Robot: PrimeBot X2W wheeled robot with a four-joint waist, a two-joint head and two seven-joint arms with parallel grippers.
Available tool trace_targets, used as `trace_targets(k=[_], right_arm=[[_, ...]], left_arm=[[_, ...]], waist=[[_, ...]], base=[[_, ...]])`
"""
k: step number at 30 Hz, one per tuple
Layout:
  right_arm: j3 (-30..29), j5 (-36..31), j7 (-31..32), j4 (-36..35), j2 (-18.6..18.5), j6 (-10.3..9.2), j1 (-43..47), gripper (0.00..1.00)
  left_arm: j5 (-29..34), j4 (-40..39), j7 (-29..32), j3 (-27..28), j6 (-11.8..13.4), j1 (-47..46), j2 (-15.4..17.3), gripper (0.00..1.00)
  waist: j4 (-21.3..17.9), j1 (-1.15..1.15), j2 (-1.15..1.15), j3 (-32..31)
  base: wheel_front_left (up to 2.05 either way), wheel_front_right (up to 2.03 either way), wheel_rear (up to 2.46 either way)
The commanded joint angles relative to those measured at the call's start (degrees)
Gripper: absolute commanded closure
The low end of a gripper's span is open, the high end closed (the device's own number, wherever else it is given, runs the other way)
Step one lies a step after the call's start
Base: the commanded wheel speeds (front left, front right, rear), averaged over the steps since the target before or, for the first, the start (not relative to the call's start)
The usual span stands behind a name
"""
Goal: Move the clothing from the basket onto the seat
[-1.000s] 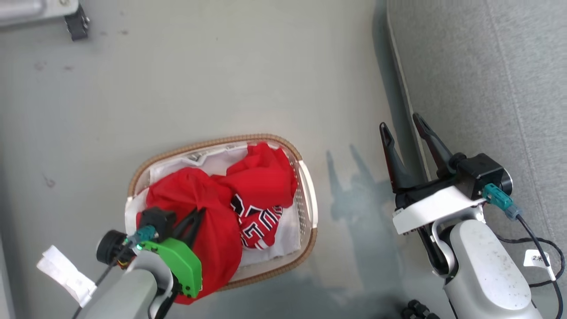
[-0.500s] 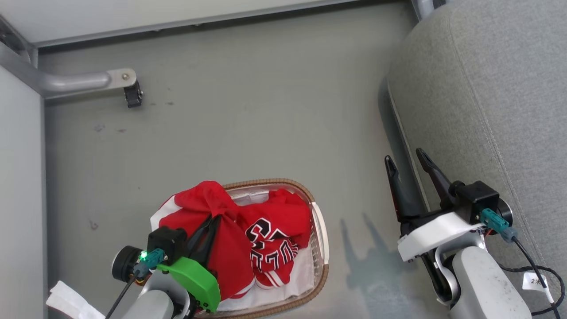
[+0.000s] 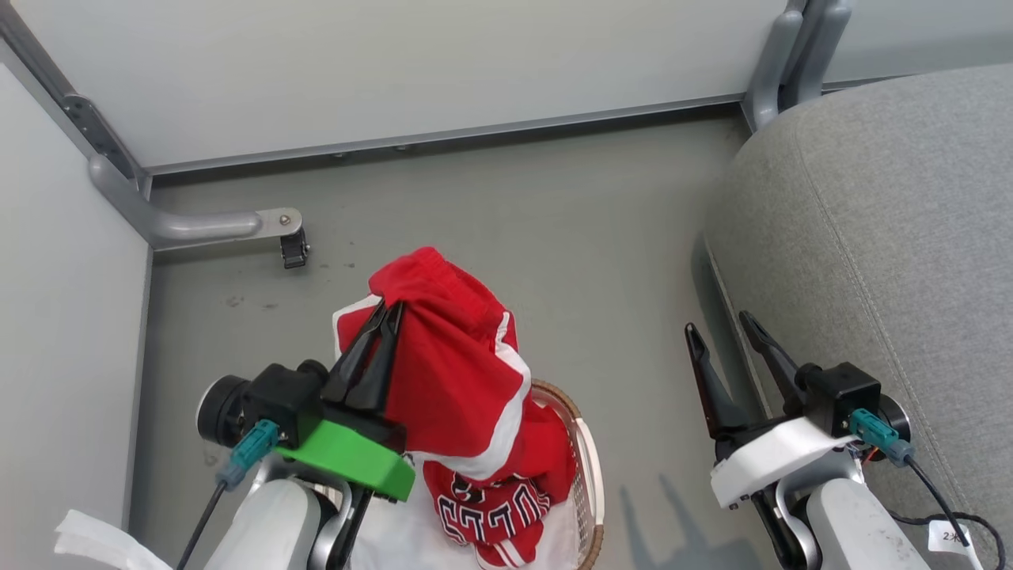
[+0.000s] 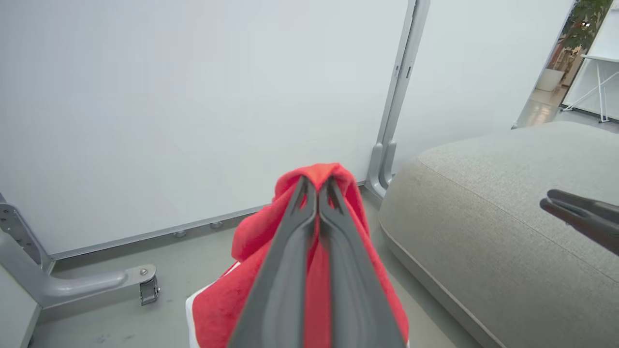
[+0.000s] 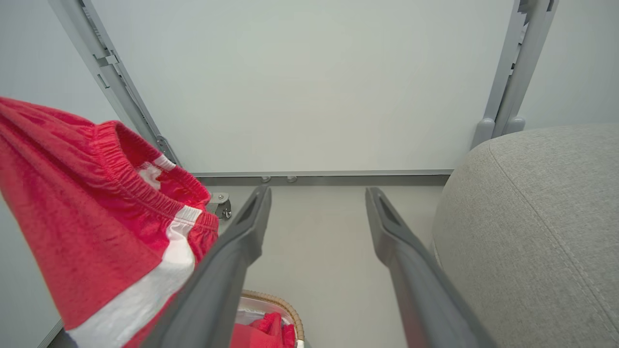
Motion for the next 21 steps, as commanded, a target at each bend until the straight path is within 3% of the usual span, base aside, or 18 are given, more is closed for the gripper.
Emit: trace_targets(k=[1, 10, 21], right_arm=[[0.15, 0.27, -0.13, 0.17, -0.2, -0.04, 0.99, 0.0], [2.51, 1.11, -0.12, 0.41, -0.18, -0.04, 2.39, 0.0], [15.06, 3.14, -0.13, -7.19, -0.2, -0.04, -0.49, 0.0]], left_arm=[[0.67, -1.43, -0.05, 0.31, 0.08, -0.91, -0.18, 1.0], [1.3, -8.4, -0.04, 1.04, 0.08, -3.46, -2.23, 1.0], [1.41, -9.81, -0.05, -0.72, 0.08, -4.35, -3.14, 1.0]], waist=[[0.05, 0.0, 0.0, -1.15], [-0.5, 0.0, 0.0, -2.91], [0.04, 0.0, 0.0, -3.29]], base=[[0.0, 0.0, 0.0], [0.0, 0.0, 0.0], [0.0, 0.0, 0.0]])
